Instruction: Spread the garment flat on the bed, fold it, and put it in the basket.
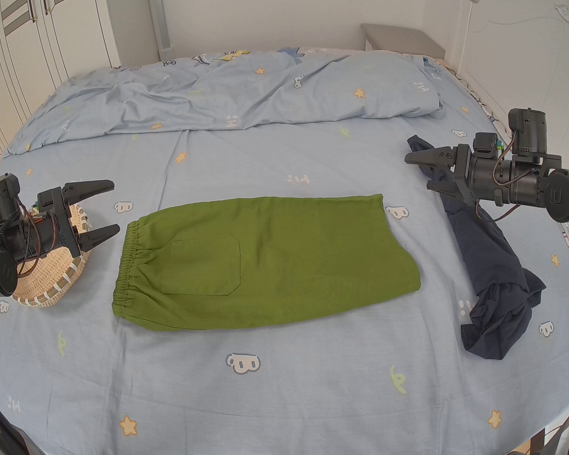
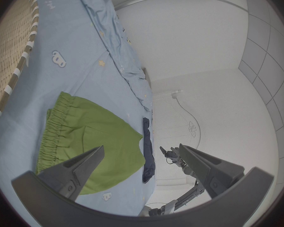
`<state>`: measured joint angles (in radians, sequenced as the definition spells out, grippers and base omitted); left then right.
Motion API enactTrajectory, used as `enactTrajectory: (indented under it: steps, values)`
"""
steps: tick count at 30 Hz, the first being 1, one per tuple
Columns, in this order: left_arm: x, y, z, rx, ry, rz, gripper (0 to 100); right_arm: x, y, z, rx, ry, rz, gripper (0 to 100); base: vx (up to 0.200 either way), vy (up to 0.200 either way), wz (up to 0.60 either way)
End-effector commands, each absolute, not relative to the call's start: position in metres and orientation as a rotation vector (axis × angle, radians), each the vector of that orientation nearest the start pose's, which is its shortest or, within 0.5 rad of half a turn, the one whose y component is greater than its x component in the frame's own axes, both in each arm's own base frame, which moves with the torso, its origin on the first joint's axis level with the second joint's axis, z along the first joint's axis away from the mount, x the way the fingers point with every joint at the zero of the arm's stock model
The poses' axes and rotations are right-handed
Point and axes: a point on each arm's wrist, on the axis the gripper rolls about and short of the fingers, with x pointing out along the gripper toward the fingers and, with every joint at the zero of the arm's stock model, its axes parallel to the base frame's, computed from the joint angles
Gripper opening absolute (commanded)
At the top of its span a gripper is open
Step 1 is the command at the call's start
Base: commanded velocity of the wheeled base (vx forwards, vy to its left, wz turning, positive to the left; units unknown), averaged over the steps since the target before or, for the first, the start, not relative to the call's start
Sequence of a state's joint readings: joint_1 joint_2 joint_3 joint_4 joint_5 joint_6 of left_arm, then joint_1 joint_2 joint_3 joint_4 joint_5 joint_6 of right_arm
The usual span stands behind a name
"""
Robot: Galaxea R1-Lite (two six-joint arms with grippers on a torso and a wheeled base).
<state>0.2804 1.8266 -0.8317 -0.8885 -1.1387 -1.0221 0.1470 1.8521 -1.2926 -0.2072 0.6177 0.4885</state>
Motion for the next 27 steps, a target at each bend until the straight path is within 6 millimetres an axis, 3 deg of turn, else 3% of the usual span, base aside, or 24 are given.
enactTrajectory:
  steps: [1,5,8,19,27]
  values:
    - [0.327,0.077,0.152,-1.024,0.533,-0.704,100,0.36,0.08,0.226,0.494,0.538,0.694,100,0.0,0.0,0.0]
    - [0.329,0.068,0.143,-0.923,0.496,-0.668,100,0.366,0.081,0.216,0.474,0.555,0.687,100,0.0,0.0,0.0]
    - [0.335,0.047,0.132,-0.803,0.488,-0.596,100,0.368,0.082,0.214,0.473,0.559,0.677,100,0.0,0.0,0.0]
    - [0.335,0.049,0.129,-0.643,0.511,-0.445,100,0.369,0.08,0.214,0.474,0.558,0.672,100,0.0,0.0,0.0]
    - [0.33,0.053,0.147,-0.602,0.494,-0.364,100,0.369,0.081,0.213,0.474,0.562,0.675,100,0.0,0.0,0.0]
